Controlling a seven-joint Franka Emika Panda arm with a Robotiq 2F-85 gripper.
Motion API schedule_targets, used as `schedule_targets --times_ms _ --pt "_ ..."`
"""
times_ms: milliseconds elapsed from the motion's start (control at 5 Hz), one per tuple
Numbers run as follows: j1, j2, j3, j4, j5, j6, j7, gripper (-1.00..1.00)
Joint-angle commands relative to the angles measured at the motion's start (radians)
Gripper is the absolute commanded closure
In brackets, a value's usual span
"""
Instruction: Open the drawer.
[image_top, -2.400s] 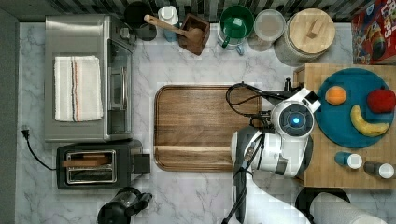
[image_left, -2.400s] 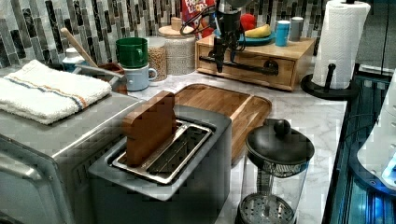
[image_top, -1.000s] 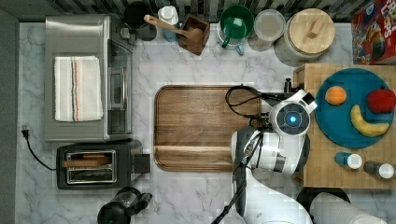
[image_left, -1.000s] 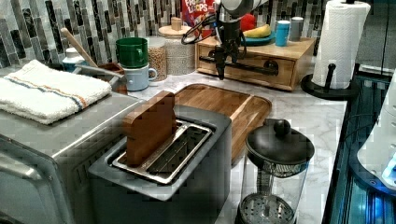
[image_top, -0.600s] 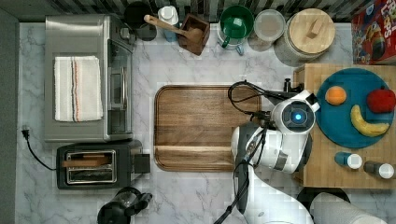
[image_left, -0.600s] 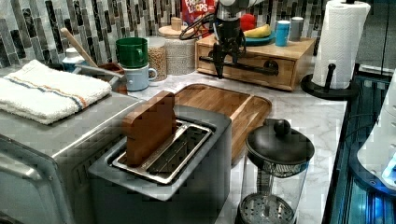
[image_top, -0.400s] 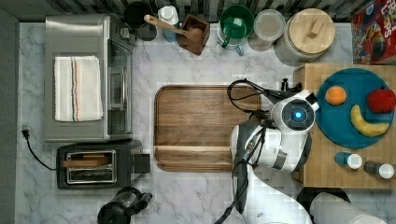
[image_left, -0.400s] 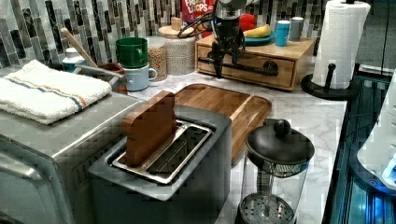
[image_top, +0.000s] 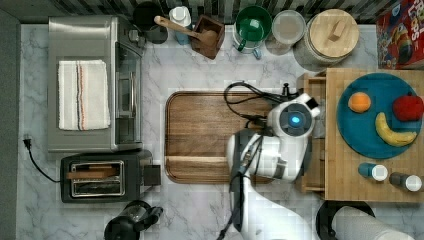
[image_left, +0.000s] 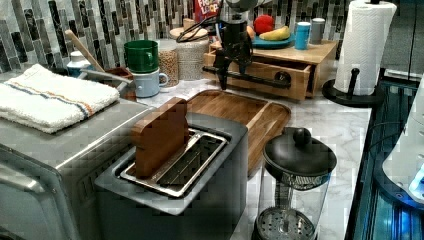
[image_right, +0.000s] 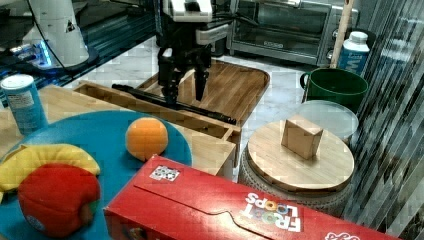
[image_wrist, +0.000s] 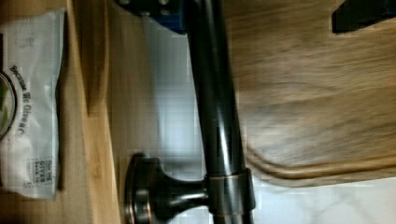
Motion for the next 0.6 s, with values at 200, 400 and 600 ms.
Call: schedule_targets --times_ms 200,400,600 --pt "0.18 -0.046 0.176 -0.034 0.02 -0.015 0.175 -1.0" --pt "0.184 -0.045 0.183 -0.028 0.015 -0.021 0.216 -1.0" --pt "0.208 -0.038 0.168 -0.01 0.031 -0.036 0.239 -1.0"
